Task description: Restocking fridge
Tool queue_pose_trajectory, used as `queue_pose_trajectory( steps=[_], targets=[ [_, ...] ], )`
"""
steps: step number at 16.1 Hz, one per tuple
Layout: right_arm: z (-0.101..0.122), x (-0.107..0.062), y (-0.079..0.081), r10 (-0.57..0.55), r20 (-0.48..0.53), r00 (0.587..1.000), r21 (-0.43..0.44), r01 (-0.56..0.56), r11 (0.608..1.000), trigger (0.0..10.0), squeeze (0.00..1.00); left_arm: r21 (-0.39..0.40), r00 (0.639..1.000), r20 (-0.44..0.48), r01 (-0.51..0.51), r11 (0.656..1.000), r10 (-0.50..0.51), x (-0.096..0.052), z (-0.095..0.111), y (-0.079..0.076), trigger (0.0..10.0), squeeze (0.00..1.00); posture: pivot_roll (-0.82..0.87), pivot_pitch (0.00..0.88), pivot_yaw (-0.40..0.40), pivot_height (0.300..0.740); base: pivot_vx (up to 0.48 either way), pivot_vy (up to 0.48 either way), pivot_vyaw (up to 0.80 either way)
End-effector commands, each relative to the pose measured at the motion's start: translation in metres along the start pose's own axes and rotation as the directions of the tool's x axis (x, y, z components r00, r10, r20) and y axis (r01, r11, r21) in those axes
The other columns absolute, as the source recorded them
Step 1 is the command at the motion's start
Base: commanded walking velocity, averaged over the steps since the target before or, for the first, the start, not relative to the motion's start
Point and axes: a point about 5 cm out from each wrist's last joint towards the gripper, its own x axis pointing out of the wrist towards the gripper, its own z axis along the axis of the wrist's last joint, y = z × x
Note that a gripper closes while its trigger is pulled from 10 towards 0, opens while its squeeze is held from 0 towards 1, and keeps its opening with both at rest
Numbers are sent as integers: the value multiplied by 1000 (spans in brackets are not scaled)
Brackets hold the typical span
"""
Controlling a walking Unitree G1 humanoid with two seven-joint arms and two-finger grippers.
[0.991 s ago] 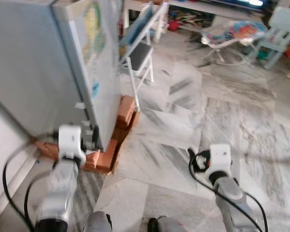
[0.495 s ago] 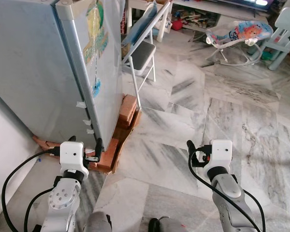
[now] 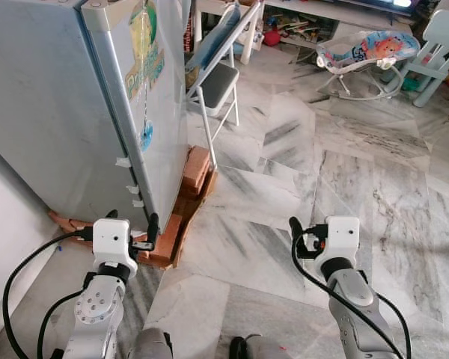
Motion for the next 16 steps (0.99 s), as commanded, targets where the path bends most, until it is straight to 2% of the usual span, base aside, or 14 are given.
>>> queue_pose_trajectory(
  steps=[1, 16],
  targets=[
    [1, -2, -3, -15, 0, 1000, 3, 15, 1000, 10000, 0, 3, 1000, 4, 3, 1000, -3, 0, 2, -1, 10000, 0, 115, 122, -73, 740, 0, 0, 0],
    [1, -2, -3, -15, 0, 1000, 3, 15, 1000, 10000, 0, 3, 1000, 4, 3, 1000, -3, 0, 2, -1, 10000, 0, 115, 122, -73, 740, 0, 0, 0]
  ],
)
